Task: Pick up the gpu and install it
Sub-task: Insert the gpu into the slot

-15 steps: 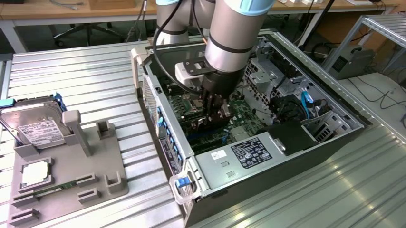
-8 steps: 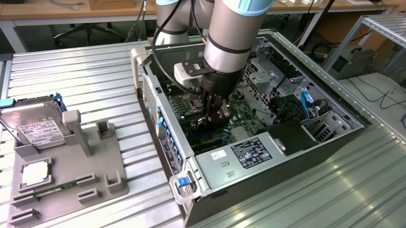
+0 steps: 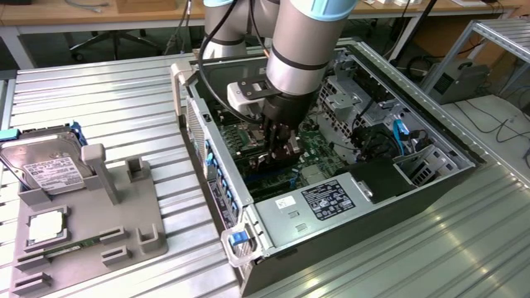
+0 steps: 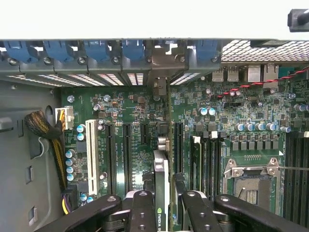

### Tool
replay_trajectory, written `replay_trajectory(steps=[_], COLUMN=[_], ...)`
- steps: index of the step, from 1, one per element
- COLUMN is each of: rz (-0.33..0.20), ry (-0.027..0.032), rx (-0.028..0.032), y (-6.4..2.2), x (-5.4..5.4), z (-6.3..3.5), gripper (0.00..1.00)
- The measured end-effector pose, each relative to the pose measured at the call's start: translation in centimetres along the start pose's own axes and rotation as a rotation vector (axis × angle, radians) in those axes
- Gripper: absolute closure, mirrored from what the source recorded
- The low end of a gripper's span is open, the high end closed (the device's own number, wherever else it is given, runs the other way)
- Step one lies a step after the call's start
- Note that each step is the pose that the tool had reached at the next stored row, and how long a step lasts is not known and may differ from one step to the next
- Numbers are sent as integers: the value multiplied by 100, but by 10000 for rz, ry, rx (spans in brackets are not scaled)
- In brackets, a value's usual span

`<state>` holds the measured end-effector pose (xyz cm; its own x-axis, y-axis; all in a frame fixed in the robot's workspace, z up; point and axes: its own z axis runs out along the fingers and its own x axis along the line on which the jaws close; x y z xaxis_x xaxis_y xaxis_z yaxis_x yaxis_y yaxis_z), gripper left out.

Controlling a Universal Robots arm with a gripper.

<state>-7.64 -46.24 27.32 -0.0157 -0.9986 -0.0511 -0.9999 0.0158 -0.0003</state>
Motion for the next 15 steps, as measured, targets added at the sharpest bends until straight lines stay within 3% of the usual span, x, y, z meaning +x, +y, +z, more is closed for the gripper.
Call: replay_trajectory(steps=[2,4,15], rz=[1,0,-1], ry=[-2,0,0], rx=[-2,0,0], y=[0,0,-43], x=[0,0,0], z=[0,0,6], gripper=[73,60,60])
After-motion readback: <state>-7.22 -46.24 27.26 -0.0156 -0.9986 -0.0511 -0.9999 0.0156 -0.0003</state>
